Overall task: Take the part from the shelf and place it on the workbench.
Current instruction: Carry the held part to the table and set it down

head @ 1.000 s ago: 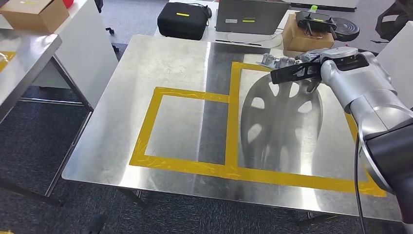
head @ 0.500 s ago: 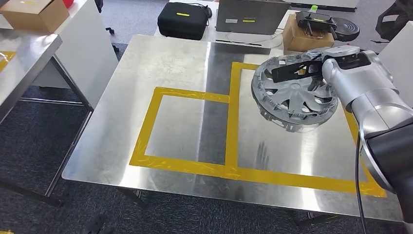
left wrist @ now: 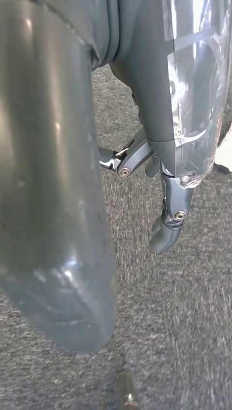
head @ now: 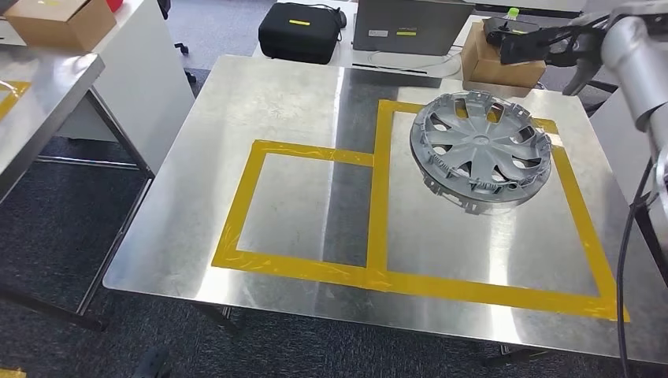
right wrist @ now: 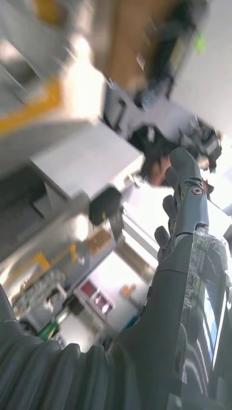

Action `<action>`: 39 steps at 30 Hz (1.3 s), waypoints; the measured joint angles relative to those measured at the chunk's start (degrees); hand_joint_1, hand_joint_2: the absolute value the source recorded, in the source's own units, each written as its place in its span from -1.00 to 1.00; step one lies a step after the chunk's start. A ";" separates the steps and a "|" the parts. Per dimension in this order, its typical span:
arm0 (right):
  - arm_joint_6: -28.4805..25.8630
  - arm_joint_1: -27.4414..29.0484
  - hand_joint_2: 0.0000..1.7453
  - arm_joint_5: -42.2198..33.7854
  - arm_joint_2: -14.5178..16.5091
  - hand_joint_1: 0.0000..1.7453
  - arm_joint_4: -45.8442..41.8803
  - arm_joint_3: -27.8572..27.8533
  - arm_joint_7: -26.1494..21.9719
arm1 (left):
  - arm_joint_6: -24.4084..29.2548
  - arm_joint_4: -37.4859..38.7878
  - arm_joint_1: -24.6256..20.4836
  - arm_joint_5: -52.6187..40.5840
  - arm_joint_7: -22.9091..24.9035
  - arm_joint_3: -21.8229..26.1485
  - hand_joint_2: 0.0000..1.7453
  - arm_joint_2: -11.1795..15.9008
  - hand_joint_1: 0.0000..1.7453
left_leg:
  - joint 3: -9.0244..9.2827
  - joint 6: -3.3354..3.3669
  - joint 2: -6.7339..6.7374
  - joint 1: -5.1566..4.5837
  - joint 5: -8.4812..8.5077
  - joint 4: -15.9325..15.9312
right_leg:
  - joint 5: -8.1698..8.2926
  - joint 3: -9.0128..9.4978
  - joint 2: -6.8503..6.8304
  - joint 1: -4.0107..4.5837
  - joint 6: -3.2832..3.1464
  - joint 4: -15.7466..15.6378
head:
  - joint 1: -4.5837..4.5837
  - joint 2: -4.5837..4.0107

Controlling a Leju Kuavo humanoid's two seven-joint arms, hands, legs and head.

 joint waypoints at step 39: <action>-53.92 44.98 1.00 -59.35 -30.15 -1.00 -0.11 -34.21 5.49 | -2.05 -0.17 1.04 -8.26 6.17 5.56 -1.00 -2.72 -1.00 | 2.12 0.01 -3.62 2.82 -0.81 -0.54 | -0.30 5.40 -2.61 2.64 0.36 -4.41 | -0.68 -0.01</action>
